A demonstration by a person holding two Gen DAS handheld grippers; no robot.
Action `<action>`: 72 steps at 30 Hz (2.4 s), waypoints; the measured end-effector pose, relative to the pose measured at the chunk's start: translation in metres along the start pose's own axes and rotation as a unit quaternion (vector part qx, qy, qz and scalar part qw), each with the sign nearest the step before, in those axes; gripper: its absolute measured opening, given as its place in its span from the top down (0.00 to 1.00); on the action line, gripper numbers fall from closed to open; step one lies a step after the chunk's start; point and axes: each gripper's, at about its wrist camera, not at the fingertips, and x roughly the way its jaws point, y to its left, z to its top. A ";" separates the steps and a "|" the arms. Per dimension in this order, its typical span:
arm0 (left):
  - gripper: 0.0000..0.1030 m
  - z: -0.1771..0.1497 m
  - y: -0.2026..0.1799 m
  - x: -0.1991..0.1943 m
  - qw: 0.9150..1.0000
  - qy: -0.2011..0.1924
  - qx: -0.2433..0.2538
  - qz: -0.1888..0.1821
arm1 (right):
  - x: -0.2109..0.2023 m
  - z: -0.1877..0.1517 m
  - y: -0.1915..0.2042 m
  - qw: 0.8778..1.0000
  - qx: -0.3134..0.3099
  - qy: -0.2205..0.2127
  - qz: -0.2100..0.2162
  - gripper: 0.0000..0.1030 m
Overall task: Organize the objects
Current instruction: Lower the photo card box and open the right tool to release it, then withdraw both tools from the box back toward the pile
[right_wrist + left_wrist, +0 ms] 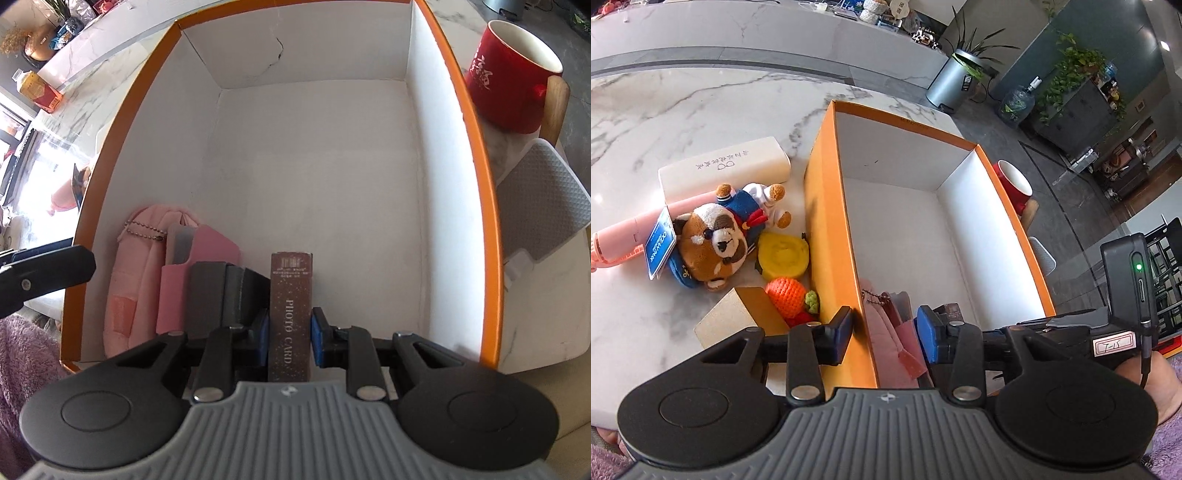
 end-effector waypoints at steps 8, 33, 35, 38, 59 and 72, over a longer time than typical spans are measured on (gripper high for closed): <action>0.57 -0.002 0.002 0.000 1.000 -0.002 -0.007 -0.010 | -0.015 -0.006 -0.014 0.998 0.045 -0.018 0.030 0.74; 0.61 -0.006 -0.007 -0.017 0.999 -0.026 0.015 0.029 | -0.042 -0.035 0.008 0.991 0.012 -0.133 -0.009 0.89; 0.61 -0.008 -0.008 -0.022 0.999 -0.033 0.021 0.030 | -0.047 -0.039 0.013 0.988 0.002 -0.152 -0.018 0.88; 0.61 -0.010 -0.010 -0.031 0.998 -0.043 0.032 0.029 | -0.058 -0.043 0.017 0.983 -0.008 -0.181 -0.015 0.83; 0.59 -0.017 0.037 -0.092 0.982 -0.133 0.077 0.113 | -0.079 -0.034 0.142 0.939 -0.174 -0.292 0.046 0.42; 0.55 -0.017 0.114 -0.091 0.988 -0.090 0.035 0.122 | -0.021 0.011 0.213 0.951 -0.243 -0.183 0.052 0.59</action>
